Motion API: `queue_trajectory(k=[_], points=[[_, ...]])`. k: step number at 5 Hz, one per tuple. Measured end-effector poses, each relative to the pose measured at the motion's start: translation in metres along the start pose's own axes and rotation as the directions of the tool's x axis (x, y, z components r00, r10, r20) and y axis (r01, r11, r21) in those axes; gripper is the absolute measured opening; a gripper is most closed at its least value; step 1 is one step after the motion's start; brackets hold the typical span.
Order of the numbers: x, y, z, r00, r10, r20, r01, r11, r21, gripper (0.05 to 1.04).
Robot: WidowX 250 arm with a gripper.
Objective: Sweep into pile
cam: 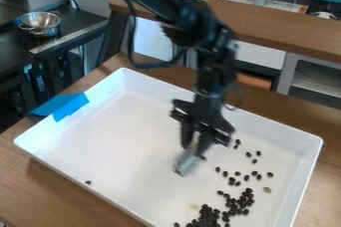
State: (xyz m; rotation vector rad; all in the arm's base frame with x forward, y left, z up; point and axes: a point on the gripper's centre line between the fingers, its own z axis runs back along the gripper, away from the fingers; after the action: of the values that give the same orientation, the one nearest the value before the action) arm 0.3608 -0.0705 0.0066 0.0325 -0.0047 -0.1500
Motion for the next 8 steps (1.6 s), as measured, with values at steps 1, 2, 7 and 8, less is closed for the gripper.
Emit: queue_trajectory(k=[1, 2, 7, 8], points=[[-0.003, -0.018, -0.001, 0.999, -0.041, -0.002, 0.041, 0.999, -0.005, 0.324], [-0.004, -0.021, -0.001, 0.999, -0.049, -0.005, 0.049, 0.999, -0.005, 0.324], [-0.027, -0.070, 0.003, 0.979, -0.189, -0.080, 0.185, 0.981, -0.056, 0.324], [-0.030, -0.067, 0.006, 0.974, -0.207, -0.095, 0.199, 0.977, -0.080, 0.324]])
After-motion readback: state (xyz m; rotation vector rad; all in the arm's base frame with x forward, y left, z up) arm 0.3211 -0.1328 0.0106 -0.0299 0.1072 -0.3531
